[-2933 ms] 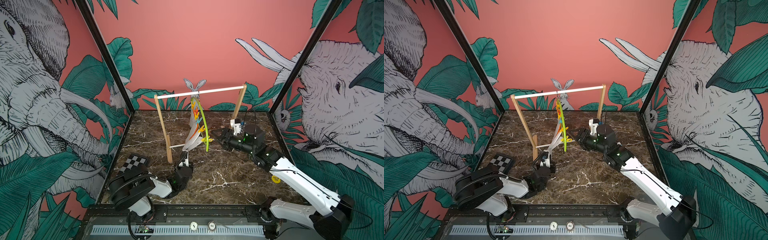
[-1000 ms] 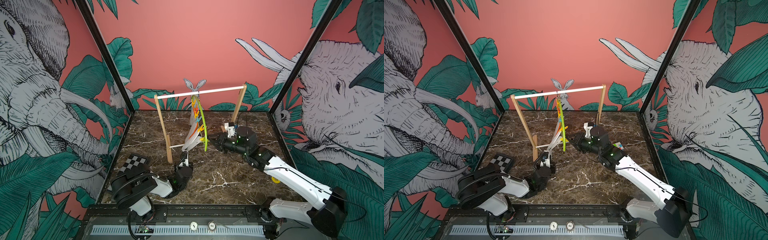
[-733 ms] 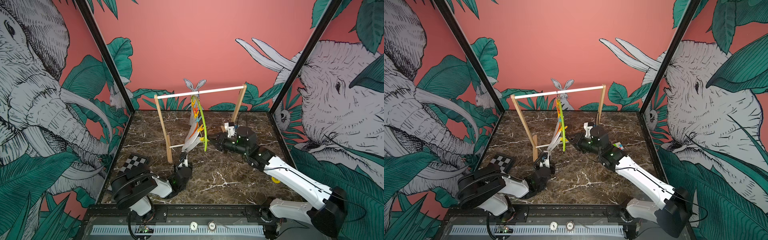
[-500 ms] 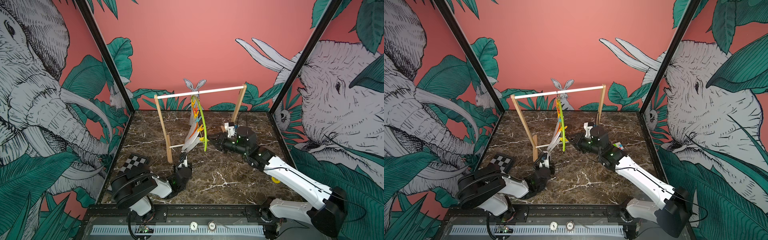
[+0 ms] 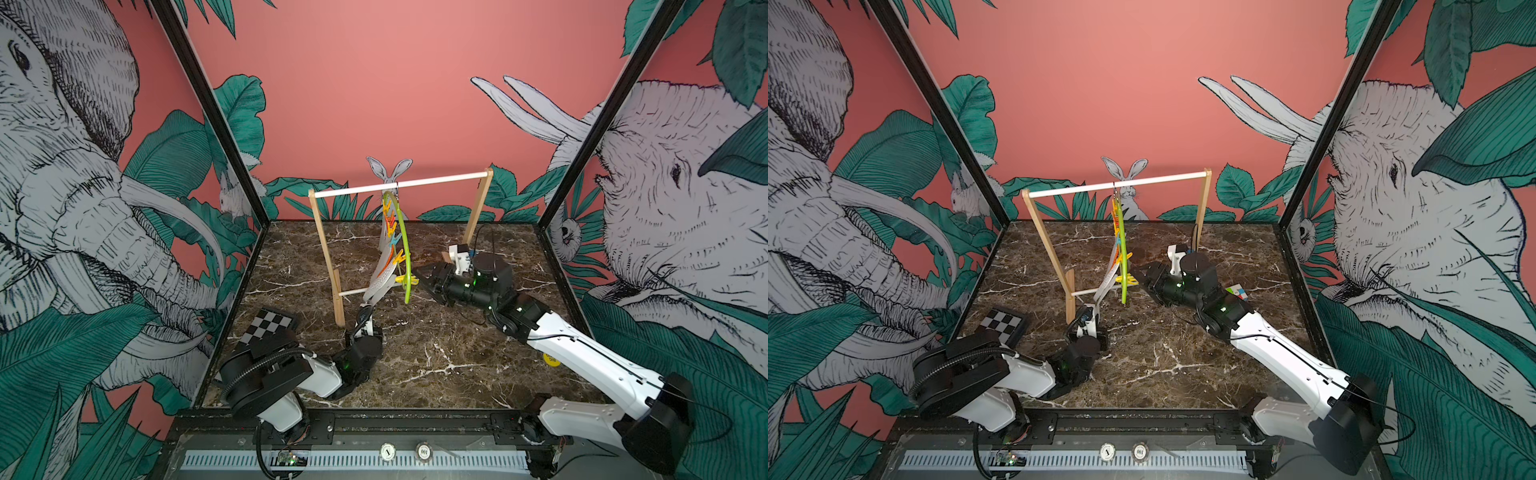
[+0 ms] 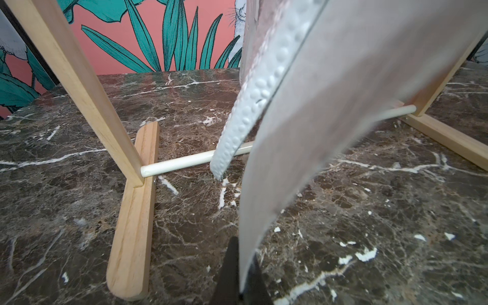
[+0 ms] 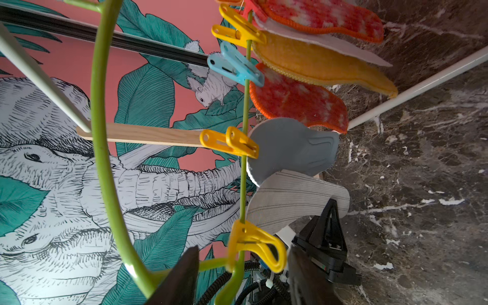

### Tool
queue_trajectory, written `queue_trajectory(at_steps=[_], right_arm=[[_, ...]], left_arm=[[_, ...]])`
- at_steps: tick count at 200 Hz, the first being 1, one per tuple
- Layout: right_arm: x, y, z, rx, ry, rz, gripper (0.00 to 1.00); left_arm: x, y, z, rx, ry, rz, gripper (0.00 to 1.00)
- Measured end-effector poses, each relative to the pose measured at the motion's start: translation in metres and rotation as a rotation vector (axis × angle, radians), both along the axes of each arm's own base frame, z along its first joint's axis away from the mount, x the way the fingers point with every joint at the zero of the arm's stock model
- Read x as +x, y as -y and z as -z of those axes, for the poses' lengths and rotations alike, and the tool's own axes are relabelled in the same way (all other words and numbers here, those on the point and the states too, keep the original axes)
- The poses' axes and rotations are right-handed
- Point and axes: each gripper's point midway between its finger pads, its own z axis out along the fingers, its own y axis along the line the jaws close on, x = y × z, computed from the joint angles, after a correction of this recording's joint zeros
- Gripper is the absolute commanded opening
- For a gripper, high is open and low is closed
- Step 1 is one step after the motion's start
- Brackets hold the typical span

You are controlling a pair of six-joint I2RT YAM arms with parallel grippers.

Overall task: Take the shoe insoles off the hanger
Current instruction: Open the clamp at the hanger.

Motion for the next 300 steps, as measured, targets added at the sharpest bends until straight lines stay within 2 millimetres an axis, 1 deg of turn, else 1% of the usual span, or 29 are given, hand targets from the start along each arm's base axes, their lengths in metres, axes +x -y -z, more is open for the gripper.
queue_trajectory(at_steps=[26,41,77,127,187,222,242,274,300], right_arm=[[0.002,0.002,0.001,-0.013,0.009,0.012,0.79],[0.002,0.004,0.003,-0.026,0.011,0.02,0.85],[0.002,0.007,0.006,-0.05,0.021,0.027,0.91],[0.003,0.007,0.006,-0.061,0.037,0.025,0.91],[0.003,0.007,0.006,-0.074,0.053,0.018,0.9],[0.002,0.008,0.014,-0.115,0.065,0.005,0.89],[0.003,0.009,0.021,-0.149,0.086,-0.003,0.89],[0.003,0.016,0.044,-0.221,0.095,-0.024,0.88],[0.008,0.024,0.046,-0.24,0.114,-0.032,0.87]], left_arm=[[-0.002,-0.003,-0.004,-0.012,0.002,-0.001,0.0],[-0.003,-0.004,-0.004,-0.01,-0.003,0.002,0.0],[-0.007,-0.005,-0.006,-0.017,-0.016,0.023,0.0],[-0.016,-0.015,0.002,0.002,-0.049,0.04,0.0],[-0.024,-0.018,-0.004,-0.021,-0.059,0.075,0.0],[-0.035,-0.02,-0.005,-0.048,-0.09,0.125,0.0],[-0.041,-0.02,-0.016,-0.088,-0.094,0.162,0.0],[-0.054,-0.024,-0.04,-0.168,-0.077,0.227,0.0],[-0.065,-0.029,-0.056,-0.218,-0.062,0.276,0.0]])
